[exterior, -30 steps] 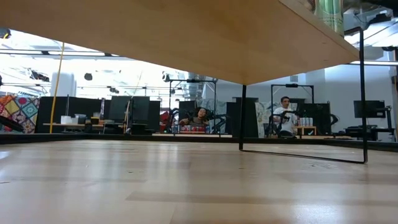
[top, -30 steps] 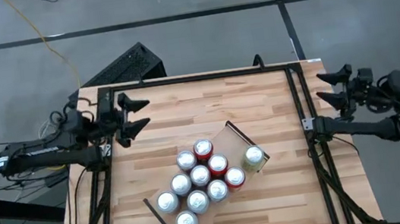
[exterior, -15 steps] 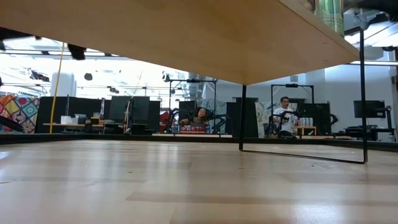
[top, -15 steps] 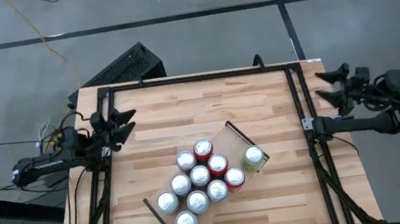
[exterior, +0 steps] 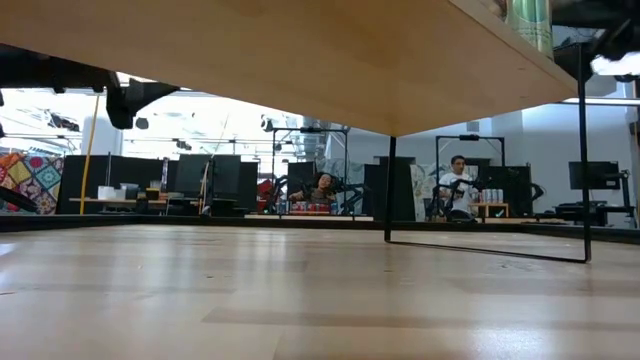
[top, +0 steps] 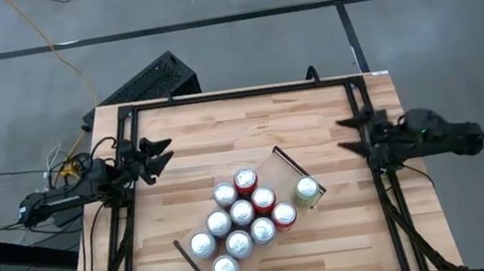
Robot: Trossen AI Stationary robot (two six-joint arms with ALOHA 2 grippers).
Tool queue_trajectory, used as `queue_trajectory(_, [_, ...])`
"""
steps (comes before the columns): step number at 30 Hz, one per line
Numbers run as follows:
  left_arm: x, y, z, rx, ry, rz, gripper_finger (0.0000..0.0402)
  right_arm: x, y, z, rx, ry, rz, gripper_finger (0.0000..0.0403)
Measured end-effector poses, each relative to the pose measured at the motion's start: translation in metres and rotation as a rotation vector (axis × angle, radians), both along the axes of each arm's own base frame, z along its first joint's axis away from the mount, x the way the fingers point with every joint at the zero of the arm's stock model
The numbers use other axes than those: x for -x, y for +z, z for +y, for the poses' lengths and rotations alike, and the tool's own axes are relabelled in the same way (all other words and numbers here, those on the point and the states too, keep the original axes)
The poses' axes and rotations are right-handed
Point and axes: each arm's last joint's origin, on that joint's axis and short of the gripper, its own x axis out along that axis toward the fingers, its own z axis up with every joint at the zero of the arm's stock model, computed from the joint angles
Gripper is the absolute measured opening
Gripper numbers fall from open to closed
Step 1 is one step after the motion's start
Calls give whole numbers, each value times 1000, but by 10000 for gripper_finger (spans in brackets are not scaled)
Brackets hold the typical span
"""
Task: Place canned beverage on shelf
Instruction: Return to Home Position
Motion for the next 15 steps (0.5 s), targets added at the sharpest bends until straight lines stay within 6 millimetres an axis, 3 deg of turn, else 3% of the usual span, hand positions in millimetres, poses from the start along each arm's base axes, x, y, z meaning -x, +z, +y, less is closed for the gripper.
queue_trajectory(5, [0, 0, -1, -41, -25, 12, 332, -29, -43, 3, -13, 55, -49, 337])
queue_trajectory(8, [0, 0, -1, -55, -34, 16, 332, -43, -80, 4, -56, 52, -29, 337])
queue_trajectory(15, [-1, -1, -1, -62, -36, 33, 332, -48, -88, 3, -17, 61, -53, 338])
